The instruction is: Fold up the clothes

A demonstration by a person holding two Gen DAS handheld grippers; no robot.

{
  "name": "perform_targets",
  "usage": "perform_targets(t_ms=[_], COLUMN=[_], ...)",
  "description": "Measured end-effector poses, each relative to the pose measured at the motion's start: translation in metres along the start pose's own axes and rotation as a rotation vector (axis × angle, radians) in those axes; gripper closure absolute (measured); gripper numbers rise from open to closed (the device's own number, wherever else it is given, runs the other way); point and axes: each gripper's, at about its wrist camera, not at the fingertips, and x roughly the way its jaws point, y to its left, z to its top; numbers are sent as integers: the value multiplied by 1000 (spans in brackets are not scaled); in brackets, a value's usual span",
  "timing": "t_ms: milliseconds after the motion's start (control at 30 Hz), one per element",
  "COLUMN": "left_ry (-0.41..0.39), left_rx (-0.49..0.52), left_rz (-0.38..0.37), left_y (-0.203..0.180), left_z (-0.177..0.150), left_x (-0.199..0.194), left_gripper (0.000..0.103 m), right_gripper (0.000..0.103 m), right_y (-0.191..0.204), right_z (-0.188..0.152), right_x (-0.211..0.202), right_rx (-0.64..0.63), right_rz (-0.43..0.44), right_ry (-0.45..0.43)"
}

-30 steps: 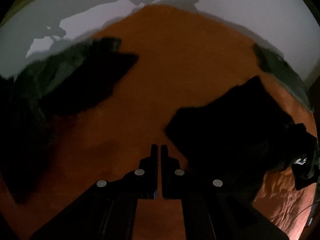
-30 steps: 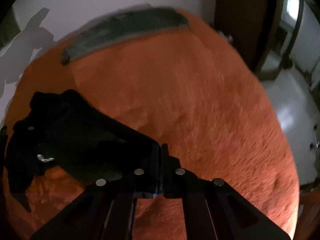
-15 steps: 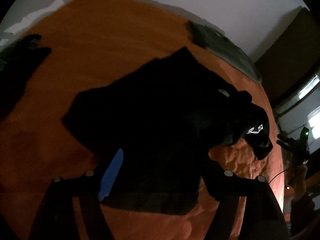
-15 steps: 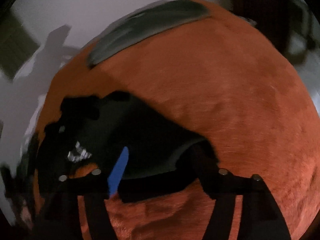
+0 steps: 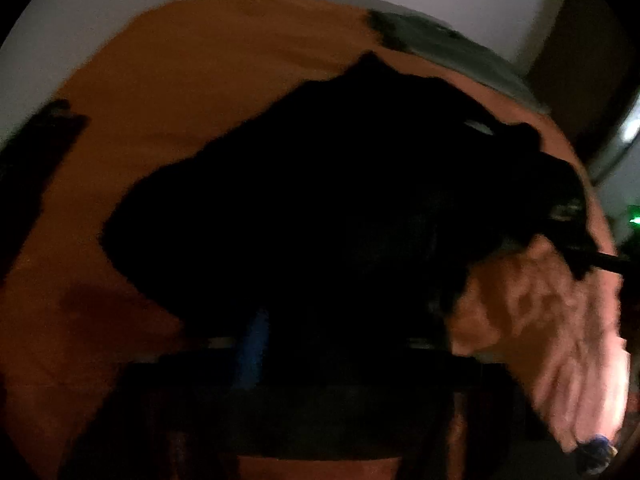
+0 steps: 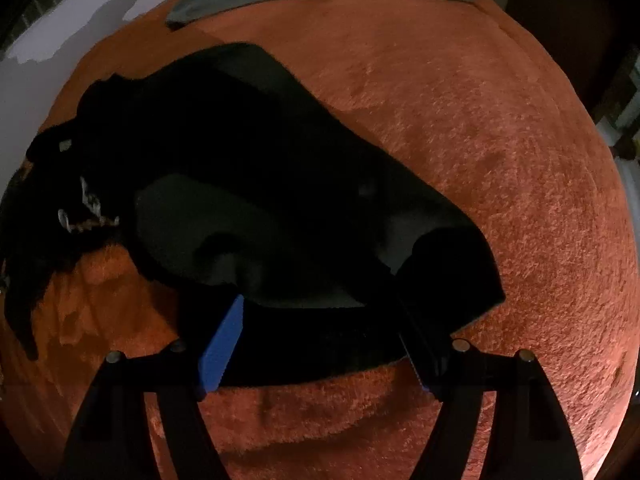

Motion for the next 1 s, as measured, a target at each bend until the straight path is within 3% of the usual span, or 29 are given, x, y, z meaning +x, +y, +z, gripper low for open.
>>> perform_targets(t_ms=[100, 233, 300, 433, 500, 533, 567, 600, 633, 667, 733, 833, 900, 1000], left_ry=[-121, -221, -274, -261, -184, -145, -93, -39, 3, 44, 109, 77, 32, 27], left_rx=[-87, -217, -271, -335, -418, -456, -499, -543, -539, -526, -458, -353, -277, -241], left_rz=[14, -82, -90, 19, -36, -66, -88, -107, -90, -67, 18, 151, 203, 115], left_y=[17, 52, 78, 122, 143, 149, 150, 151, 146, 140, 124, 96, 80, 69], left_z=[2, 6, 5, 1, -7, -10, -16, -23, -27, -30, -30, -29, -27, -24], left_x=[-32, -85, -111, -121, -110, -104, -93, -82, -73, -64, -52, -51, -57, -56], left_gripper=[98, 99, 99, 99, 96, 91, 69, 35, 21, 18, 18, 18, 18, 20], right_gripper=[29, 29, 29, 29, 29, 29, 29, 28, 26, 23, 17, 17, 17, 17], right_y=[-5, -16, -20, -24, -31, -34, -37, -40, -43, -46, -50, -46, -35, -26], right_z=[2, 4, 4, -3, 3, 6, 8, 10, 9, 9, 8, 6, 1, 2], right_x=[-4, -9, -12, -16, -12, -10, -9, -9, -10, -10, -12, -16, -25, -31], right_rx=[52, 118, 134, 116, 126, 130, 145, 160, 185, 210, 239, 183, 116, 75], right_rz=[5, 20, 16, -28, -19, -14, 5, 25, 52, 78, 131, 155, 46, -78], right_ry=[-37, -37, -34, -42, -24, -14, -8, -3, -11, -20, -37, -83, -139, -213])
